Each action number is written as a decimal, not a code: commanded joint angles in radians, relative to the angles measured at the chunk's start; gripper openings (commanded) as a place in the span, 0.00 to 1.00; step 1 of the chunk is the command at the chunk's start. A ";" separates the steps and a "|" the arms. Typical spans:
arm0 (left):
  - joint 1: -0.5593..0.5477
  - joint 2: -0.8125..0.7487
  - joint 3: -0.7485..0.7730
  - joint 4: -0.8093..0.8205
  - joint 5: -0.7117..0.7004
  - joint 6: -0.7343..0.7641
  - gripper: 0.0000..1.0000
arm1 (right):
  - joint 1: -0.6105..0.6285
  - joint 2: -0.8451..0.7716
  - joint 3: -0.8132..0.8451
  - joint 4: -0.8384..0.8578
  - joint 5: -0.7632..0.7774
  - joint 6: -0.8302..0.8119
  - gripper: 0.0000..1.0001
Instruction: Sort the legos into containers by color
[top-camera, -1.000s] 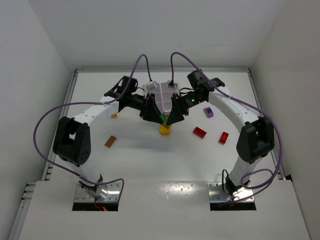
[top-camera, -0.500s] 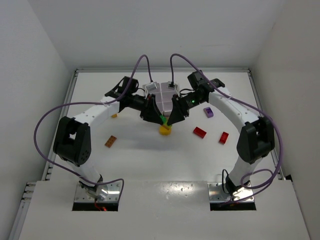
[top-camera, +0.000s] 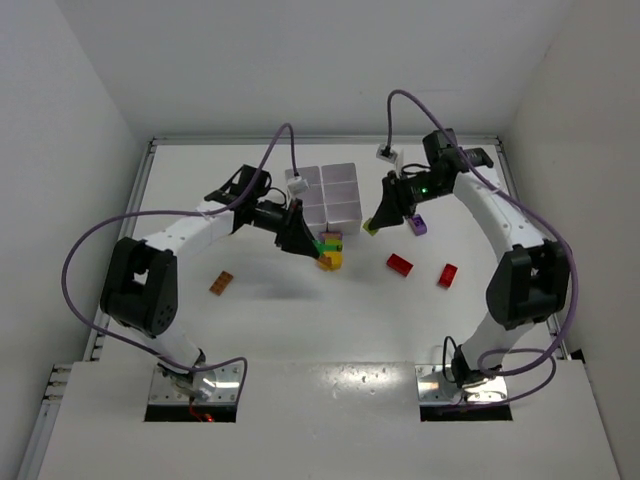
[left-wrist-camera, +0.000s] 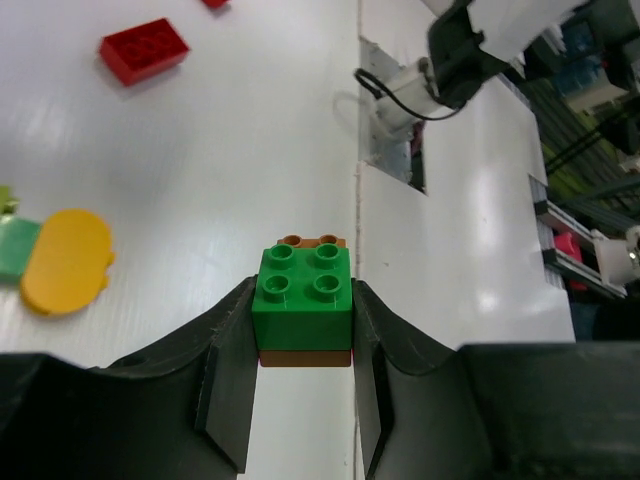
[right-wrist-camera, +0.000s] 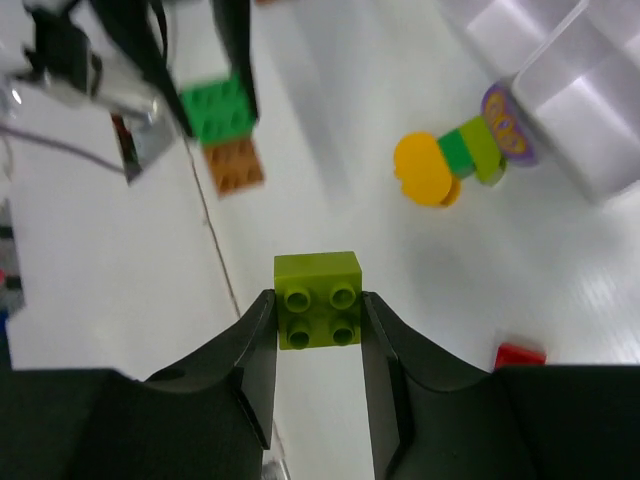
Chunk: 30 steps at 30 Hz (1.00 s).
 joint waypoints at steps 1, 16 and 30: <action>0.060 -0.066 -0.001 0.010 -0.036 0.048 0.00 | 0.063 -0.082 -0.054 -0.220 0.097 -0.330 0.00; 0.165 -0.056 0.049 0.028 -0.147 0.028 0.00 | 0.120 -0.271 -0.576 -0.092 0.721 -0.489 0.00; 0.165 -0.026 0.076 0.038 -0.165 0.028 0.00 | 0.279 -0.124 -0.599 0.036 0.763 -0.454 0.00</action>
